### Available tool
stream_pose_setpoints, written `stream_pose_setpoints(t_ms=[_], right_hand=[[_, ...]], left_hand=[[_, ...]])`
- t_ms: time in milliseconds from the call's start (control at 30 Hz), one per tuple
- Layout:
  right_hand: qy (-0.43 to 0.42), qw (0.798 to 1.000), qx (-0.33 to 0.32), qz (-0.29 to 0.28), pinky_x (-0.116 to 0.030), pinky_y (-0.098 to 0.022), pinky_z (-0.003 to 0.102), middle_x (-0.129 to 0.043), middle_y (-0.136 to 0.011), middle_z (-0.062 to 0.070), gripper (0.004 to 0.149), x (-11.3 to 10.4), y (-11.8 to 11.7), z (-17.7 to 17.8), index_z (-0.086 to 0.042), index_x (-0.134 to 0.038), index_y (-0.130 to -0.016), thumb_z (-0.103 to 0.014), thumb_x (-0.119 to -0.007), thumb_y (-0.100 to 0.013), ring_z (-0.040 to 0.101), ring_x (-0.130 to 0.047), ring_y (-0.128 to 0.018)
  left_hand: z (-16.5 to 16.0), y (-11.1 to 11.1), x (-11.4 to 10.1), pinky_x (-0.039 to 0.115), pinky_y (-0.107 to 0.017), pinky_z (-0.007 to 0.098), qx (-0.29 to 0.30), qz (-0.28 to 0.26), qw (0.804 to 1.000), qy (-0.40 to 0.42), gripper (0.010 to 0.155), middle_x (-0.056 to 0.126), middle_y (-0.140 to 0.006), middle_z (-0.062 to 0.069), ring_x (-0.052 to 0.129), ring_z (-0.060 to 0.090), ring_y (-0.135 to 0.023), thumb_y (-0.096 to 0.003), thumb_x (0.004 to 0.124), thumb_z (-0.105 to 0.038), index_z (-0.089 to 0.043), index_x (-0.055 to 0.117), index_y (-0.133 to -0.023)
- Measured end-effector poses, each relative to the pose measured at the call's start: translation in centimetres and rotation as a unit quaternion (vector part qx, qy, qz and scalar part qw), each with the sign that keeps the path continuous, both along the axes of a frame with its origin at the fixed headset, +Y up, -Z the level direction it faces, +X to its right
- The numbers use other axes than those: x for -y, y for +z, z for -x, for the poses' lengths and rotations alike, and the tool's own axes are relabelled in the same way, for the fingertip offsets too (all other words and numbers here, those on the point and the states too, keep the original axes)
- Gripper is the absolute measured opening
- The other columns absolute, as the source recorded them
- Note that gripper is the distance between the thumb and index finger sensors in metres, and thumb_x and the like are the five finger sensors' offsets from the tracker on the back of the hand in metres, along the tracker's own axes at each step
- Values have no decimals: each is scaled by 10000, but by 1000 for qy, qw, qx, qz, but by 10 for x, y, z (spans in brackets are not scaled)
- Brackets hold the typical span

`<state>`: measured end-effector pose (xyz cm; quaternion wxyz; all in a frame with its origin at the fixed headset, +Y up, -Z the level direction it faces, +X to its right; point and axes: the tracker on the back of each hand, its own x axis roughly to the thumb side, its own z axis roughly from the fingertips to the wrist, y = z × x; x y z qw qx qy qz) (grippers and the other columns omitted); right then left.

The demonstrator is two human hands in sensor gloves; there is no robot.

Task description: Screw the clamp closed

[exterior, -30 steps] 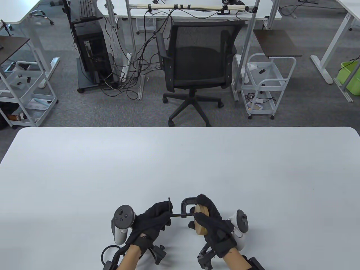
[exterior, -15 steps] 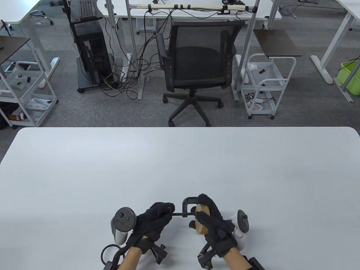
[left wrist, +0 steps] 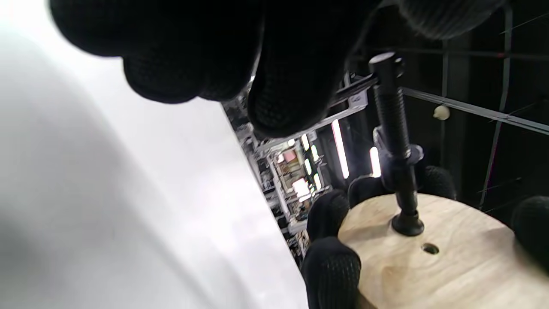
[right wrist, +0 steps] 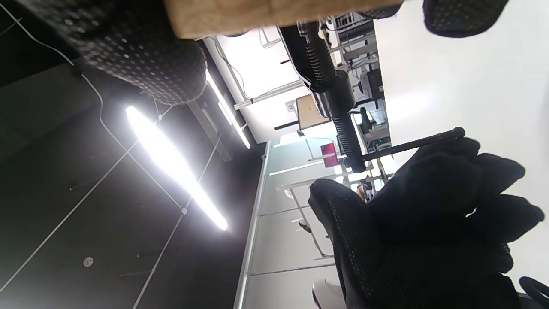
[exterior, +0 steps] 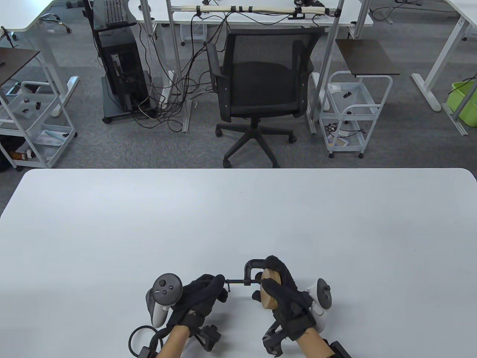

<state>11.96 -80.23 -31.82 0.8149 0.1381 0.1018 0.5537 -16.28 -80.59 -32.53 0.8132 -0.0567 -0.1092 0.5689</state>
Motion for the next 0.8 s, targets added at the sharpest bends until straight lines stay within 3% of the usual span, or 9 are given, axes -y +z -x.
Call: stream_pose_setpoints(t_ms=[167,333,533,800], right_hand=[[6,1000,-10,-4,-620,-533,699,-379,-1141,39,763,0,1,2,-204,-502,-1076,-523,-893,-505,540,-442,-930],[1,1000,-10,1,-619,-532,700,-381,-1141,41,764,0,1,2,-203,-504,-1076,-522,-895,-503,542,-442,-929],[3,1000,-10,3,-619,-532,700,-380,-1141,43,764,0,1,2,-199,-503,-1076,-521,-894,-504,542,-440,-930],[4,1000,-12,8,-619,-533,698,-377,-1141,45,766,2,2,3,-201,-499,-1077,-523,-893,-504,540,-440,-930]], left_hand=[[-5,-1,8,752,-508,464,51,44,995,71,769,629,-1054,253,740,450,-815,-549,672,-629,41,834,-890],[-6,-2,4,740,-532,470,59,15,995,80,637,545,-1105,251,708,437,-856,-545,736,-541,-162,698,-1057],[-7,-1,-7,733,-553,483,56,-48,994,81,504,533,-1121,219,691,406,-891,-514,813,-369,-295,738,-1006],[-7,1,-15,732,-557,491,38,-117,991,50,434,561,-1125,161,695,394,-899,-468,858,-279,-322,845,-899]])
